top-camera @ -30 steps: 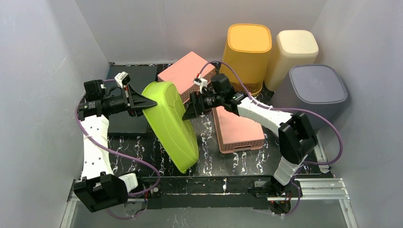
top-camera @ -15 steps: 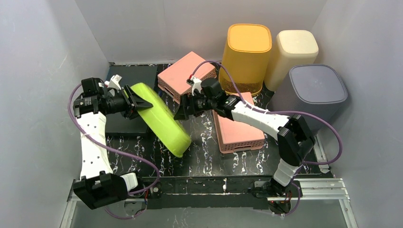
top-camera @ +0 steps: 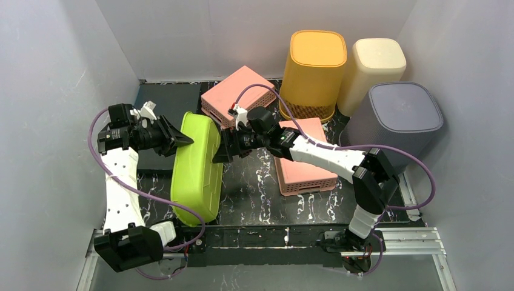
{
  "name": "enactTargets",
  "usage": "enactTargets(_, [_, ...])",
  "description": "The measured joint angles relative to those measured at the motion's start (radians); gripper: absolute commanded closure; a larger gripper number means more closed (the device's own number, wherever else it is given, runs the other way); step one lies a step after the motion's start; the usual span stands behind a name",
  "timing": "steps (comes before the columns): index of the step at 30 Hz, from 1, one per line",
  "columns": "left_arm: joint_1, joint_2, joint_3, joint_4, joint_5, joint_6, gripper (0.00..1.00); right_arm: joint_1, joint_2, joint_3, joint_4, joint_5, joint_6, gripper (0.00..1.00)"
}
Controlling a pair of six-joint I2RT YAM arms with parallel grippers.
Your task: Turn the large container upside down
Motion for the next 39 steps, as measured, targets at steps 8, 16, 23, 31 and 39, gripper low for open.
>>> enactTargets(8, [-0.001, -0.021, -0.051, 0.052, 0.029, -0.023, 1.00, 0.011, 0.000, -0.029, 0.021, 0.005, 0.020, 0.01])
enactTargets(16, [-0.002, -0.018, -0.081, 0.108, 0.154, -0.029, 1.00, 0.014, -0.019, -0.052, 0.020, 0.058, 0.025, 0.01])
enactTargets(23, [-0.004, -0.031, -0.126, 0.192, 0.316, -0.124, 1.00, 0.000, -0.231, -0.208, -0.034, 0.283, 0.025, 0.01])
enactTargets(31, [-0.239, -0.073, -0.196, 0.491, 0.296, -0.409, 1.00, -0.045, -0.472, -0.277, -0.069, 0.543, 0.014, 0.01])
enactTargets(39, [-0.537, 0.019, -0.229, 0.925, 0.226, -0.725, 1.00, -0.077, -0.623, -0.279, -0.186, 0.772, -0.024, 0.01])
